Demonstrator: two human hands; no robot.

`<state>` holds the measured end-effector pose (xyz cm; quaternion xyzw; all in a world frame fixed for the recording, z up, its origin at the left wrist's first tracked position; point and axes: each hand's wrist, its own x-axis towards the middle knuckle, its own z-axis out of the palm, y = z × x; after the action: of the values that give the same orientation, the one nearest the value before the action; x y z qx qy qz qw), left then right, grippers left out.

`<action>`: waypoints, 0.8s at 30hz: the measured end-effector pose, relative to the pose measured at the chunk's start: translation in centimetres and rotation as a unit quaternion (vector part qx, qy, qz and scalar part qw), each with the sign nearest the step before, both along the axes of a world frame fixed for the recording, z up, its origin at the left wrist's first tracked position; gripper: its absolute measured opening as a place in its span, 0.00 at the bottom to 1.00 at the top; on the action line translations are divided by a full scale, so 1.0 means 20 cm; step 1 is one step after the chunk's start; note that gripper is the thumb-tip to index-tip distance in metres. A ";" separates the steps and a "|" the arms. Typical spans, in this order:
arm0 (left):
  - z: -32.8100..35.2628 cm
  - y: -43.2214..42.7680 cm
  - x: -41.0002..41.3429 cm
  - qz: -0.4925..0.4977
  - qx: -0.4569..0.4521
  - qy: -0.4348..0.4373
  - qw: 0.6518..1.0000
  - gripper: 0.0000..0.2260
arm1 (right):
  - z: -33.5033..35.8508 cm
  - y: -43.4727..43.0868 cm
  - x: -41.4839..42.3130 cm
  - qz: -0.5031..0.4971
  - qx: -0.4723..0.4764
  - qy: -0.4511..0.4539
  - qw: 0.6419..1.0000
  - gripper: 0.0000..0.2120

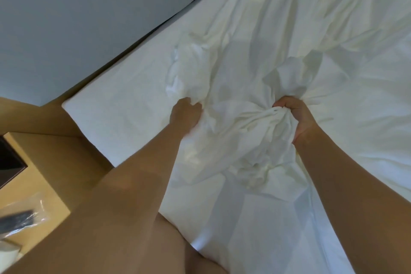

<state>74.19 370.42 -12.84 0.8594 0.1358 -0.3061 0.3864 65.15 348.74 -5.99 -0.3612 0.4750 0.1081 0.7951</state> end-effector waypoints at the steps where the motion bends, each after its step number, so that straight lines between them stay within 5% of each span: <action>1: 0.03 0.02 -0.07 0.046 -0.060 -0.034 0.997 0.11 | -0.01 0.00 -0.01 -0.002 0.002 0.003 1.000 0.23; 3: 0.11 0.15 -0.24 0.164 -0.133 -0.086 0.974 0.09 | -0.01 -0.01 -0.02 -0.004 0.001 0.012 1.000 0.22; 5: 0.11 0.35 -0.43 0.244 -0.104 -0.069 0.962 0.07 | -0.01 -0.01 -0.02 0.003 -0.006 0.008 1.000 0.17; 9: 0.01 0.66 -0.73 0.039 0.134 0.162 0.977 0.11 | -0.04 0.01 -0.04 -0.012 -0.025 0.003 1.000 0.18; 17: 0.09 0.25 -0.37 -0.093 0.203 -0.078 0.972 0.32 | -0.03 -0.01 -0.06 0.003 -0.019 0.015 1.000 0.26; 22: -0.01 0.00 -0.08 -0.155 0.158 -0.039 0.974 0.34 | -0.01 -0.02 -0.07 0.025 -0.008 0.025 0.999 0.27; 24: -0.07 -0.01 -0.04 -0.132 0.161 -0.003 0.978 0.26 | -0.01 -0.03 -0.06 0.026 -0.008 0.024 0.999 0.26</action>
<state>73.46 370.14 -14.21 0.9218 0.0674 -0.3258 0.1991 63.97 348.19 -6.28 -0.3771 0.4855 0.1335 0.7773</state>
